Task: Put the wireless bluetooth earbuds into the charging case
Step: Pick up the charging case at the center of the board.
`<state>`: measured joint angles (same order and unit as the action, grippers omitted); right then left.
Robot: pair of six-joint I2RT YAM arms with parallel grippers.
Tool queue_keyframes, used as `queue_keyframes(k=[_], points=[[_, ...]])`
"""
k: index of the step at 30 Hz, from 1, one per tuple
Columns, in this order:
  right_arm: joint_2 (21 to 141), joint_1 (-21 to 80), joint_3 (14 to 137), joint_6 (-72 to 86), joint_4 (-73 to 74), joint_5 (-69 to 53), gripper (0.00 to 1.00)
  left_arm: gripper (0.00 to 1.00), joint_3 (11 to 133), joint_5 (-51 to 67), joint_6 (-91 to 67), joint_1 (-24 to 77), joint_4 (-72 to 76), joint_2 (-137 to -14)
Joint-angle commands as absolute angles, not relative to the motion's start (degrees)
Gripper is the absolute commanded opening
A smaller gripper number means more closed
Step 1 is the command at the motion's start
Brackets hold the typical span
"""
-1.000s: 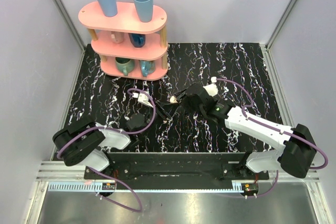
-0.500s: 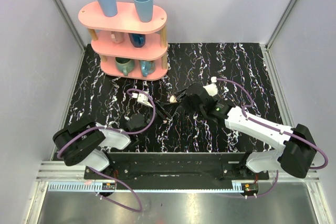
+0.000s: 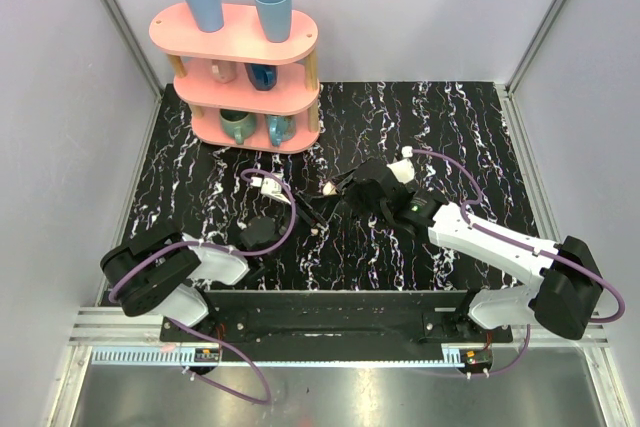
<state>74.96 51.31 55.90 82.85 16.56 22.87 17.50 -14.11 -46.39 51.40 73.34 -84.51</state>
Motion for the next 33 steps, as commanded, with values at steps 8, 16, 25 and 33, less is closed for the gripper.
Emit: queue_keyframes(k=[8, 16, 25, 33], points=[[73.48, 51.15, 55.90, 83.23, 15.21, 22.67, 0.35, 0.59, 19.69, -14.50, -46.05, 51.15, 90.88, -84.90], [73.21, 51.15, 55.72, 83.41, 15.20, 22.32, 0.36, 0.54, 19.95, -14.24, -46.23, 51.15, 90.79, -85.16], [73.04, 51.15, 55.37, 83.58, 15.03, 22.15, 0.36, 0.33, 20.21, -14.15, -46.58, 51.15, 90.44, -85.52], [72.69, 51.15, 54.67, 82.80, 13.89, 21.71, 0.53, 0.19, 20.57, -13.89, -46.67, 50.98, 87.37, -84.46]])
